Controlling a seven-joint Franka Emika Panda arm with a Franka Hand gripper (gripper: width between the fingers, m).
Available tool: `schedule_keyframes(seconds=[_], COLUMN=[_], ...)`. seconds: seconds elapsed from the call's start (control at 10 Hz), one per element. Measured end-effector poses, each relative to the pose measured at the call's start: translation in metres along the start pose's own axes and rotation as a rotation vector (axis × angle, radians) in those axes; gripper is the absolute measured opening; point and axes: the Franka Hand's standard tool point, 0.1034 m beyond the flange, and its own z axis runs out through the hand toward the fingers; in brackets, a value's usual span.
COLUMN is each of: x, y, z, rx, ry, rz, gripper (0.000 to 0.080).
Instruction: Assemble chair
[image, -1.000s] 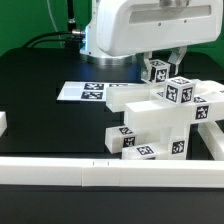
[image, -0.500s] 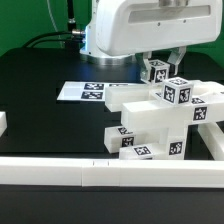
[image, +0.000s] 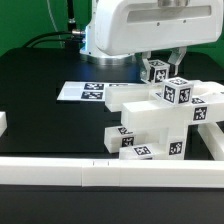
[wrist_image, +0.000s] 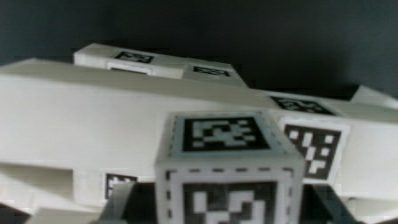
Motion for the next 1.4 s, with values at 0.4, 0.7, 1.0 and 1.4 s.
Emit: schedule_keyframes(seconds=[0.4, 0.7, 1.0, 1.4], x=[-0.0002, -0.0016, -0.0007, 0.0002], y=[-0.0006, 0.0042, 0.0041, 0.0017], z=[0.0005, 0.0011, 0.0010, 0.0010], rx=[0.010, 0.049, 0.063, 0.076], ry=[0.017, 0.019, 0.019, 0.012], rz=[0.414, 0.658, 0.833, 1.053], gripper=[0.0284, 0.0284, 0.0284, 0.0284])
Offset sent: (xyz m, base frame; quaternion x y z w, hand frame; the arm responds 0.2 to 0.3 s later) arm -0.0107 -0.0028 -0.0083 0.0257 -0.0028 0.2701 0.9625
